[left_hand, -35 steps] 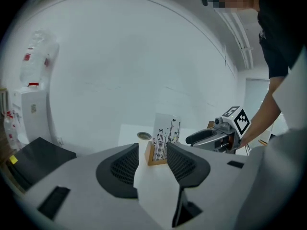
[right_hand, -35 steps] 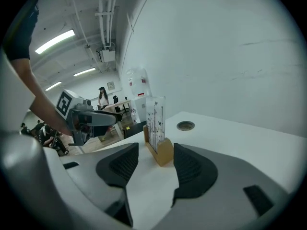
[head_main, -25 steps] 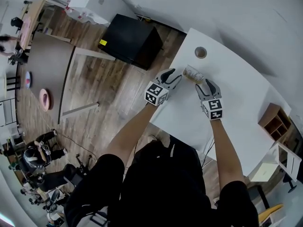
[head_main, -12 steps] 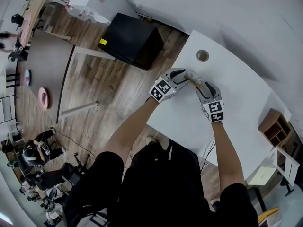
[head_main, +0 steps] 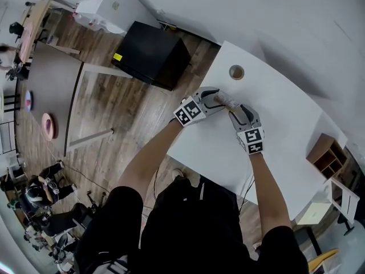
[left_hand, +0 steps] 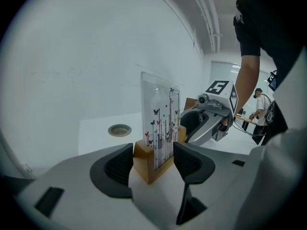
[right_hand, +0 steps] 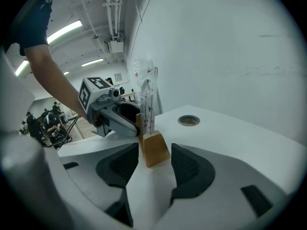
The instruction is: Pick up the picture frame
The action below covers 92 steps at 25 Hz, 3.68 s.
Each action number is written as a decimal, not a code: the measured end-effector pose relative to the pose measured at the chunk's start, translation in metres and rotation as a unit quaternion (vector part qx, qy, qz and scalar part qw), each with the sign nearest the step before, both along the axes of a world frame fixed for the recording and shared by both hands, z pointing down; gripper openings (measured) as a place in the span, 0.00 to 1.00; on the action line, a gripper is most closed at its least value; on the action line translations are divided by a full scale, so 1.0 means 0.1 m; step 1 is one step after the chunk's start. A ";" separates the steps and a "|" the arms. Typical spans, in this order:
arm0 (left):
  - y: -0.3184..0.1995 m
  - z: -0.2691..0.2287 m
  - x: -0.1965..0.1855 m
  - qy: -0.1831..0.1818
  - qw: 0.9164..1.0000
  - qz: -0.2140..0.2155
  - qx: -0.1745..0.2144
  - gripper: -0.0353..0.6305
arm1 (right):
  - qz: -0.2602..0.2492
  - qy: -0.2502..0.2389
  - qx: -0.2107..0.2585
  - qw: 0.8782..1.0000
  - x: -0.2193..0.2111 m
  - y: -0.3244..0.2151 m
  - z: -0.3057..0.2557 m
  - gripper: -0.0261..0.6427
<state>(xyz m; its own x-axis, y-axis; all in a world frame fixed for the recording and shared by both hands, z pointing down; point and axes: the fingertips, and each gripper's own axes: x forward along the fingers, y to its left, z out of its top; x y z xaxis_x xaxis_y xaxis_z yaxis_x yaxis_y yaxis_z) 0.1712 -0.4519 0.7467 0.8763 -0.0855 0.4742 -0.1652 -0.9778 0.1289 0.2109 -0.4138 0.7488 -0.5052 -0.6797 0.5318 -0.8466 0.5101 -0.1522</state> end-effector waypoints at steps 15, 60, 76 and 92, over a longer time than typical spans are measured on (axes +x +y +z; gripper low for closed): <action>0.03 -0.08 -0.07 -0.019 1.000 -0.008 0.014 0.32 | -0.033 0.003 -0.015 0.999 0.04 0.03 -0.06 0.27; 2.78 -2.15 -1.40 0.057 0.998 0.003 -0.010 0.28 | 0.079 -0.014 0.099 0.992 -1.19 2.75 -2.25 0.20; 3.43 -2.36 -1.67 0.079 0.997 0.020 -0.007 0.28 | 0.121 -0.004 0.115 0.986 -1.47 3.43 -2.47 0.19; 3.66 -2.35 -1.84 0.083 0.996 0.025 -0.005 0.28 | 0.128 -0.006 0.119 0.985 -1.64 3.68 -2.45 0.19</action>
<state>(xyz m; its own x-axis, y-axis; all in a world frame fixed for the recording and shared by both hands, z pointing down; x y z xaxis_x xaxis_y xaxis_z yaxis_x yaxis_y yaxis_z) -0.0126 -0.0863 0.5121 0.9459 -0.0363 0.3224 -0.0920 -0.9829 0.1593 0.0466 -0.0458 0.5042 -0.3058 -0.8902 0.3376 -0.9511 0.3020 -0.0651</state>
